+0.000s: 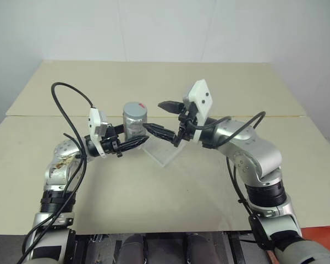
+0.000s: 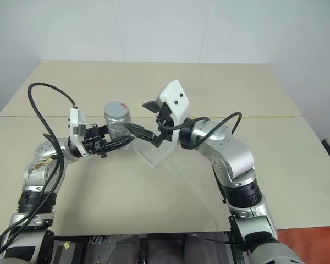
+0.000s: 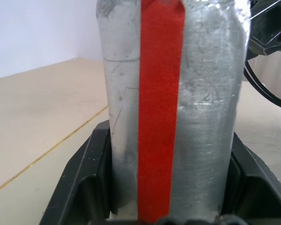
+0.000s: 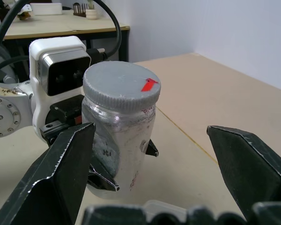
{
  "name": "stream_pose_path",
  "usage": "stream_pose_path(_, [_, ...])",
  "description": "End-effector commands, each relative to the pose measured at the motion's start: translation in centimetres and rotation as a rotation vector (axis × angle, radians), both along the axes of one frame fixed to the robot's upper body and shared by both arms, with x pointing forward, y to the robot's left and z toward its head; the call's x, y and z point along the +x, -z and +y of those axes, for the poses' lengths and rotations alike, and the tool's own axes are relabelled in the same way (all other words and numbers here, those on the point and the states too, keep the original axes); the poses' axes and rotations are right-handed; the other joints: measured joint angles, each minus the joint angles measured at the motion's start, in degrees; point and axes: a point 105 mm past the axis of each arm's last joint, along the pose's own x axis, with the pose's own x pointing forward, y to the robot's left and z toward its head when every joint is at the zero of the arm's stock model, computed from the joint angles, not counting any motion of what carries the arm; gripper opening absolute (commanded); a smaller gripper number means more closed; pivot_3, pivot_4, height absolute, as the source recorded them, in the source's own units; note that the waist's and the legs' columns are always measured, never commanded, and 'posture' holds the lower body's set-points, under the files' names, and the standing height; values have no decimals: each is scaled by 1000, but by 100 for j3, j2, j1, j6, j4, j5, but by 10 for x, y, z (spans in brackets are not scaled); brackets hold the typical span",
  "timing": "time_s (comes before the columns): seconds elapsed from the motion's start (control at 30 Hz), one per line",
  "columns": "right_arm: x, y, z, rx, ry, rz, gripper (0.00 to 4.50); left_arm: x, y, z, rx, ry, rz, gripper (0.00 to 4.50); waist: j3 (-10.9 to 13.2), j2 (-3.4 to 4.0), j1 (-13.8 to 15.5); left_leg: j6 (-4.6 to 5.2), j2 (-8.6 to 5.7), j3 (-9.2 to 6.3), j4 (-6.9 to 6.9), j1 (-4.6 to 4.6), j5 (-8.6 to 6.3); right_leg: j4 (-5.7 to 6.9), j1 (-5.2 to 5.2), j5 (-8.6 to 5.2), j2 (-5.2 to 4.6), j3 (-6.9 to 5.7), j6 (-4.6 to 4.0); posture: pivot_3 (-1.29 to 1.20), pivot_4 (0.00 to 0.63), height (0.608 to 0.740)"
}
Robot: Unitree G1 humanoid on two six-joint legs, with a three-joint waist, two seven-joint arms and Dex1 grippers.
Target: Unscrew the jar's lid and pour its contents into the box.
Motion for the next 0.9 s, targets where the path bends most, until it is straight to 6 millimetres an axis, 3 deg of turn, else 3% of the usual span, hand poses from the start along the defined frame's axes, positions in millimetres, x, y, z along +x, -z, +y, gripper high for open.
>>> stream_pose_path(0.03, [-2, -11, -6, 19, 17, -44, 4445, -3, -15, 1, -21, 5, -59, 2394, 0, 0, 3, 0, 0, -1, 0, 0, 0, 0, 0, 0, 0, 0, 0, 0, 150, 740])
stream_pose_path(0.23, [-29, -23, 2, 40, -161, -76, 4445, -4, -12, -2, -34, 12, -51, 2394, 0, 0, 6, 1, 0, -1, -1, -1, -1, -3, 0, 0, 0, 0, 0, 0, 150, 740])
stream_pose_path(0.33, [-29, -28, 15, 59, -184, -74, 4445, -4, -11, -8, -37, 30, -49, 2394, 0, 0, -10, 2, 0, -1, 0, 0, -1, -2, 1, 0, 0, 1, 0, 0, 150, 740])
stream_pose_path(0.57, [-2, -34, 42, 79, -110, -57, 4445, -4, -13, -14, -41, 53, -56, 2394, 0, 0, -9, -2, -1, 0, 0, 3, 1, 3, 1, 0, 1, 0, 0, 0, 150, 740])
stream_pose_path(0.9, [16, -33, 43, 76, -44, -43, 4445, -5, -14, -13, -40, 50, -61, 2394, 0, 0, -2, -6, -1, 1, -1, -1, 3, 1, -1, 0, -1, -2, 0, 0, 150, 740])
